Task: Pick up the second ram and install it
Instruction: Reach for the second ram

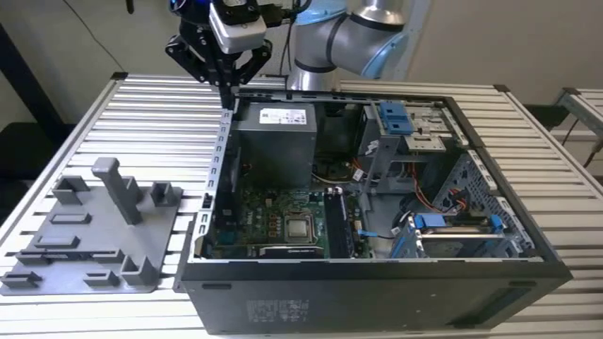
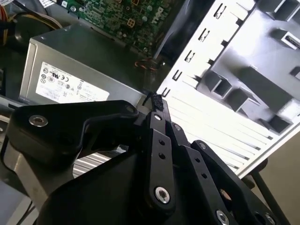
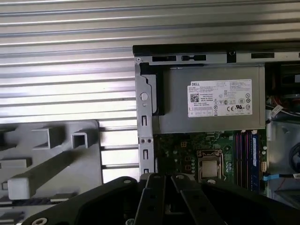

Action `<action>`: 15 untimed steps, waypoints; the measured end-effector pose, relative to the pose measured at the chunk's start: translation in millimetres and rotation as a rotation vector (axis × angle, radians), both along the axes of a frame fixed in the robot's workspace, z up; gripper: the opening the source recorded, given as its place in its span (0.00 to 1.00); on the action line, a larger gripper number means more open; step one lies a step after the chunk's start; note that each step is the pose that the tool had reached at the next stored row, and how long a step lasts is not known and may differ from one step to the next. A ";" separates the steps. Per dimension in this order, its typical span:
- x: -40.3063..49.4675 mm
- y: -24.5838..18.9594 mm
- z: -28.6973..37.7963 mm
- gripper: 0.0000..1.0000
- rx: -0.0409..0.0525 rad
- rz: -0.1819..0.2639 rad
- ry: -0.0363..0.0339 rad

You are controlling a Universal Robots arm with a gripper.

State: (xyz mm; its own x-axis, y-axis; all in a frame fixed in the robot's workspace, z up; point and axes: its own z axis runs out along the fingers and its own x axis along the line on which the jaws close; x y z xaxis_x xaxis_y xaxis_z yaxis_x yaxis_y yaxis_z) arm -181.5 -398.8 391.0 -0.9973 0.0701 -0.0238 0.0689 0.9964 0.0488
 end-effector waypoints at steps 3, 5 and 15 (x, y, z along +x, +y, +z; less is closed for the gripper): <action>-8.3 0.0 0.0 0.11 0.0002 0.000 -0.0007; -11.9 0.0 -0.1 0.11 0.0002 0.000 -0.0007; -50.1 0.0 -0.2 0.11 0.0004 0.002 -0.0007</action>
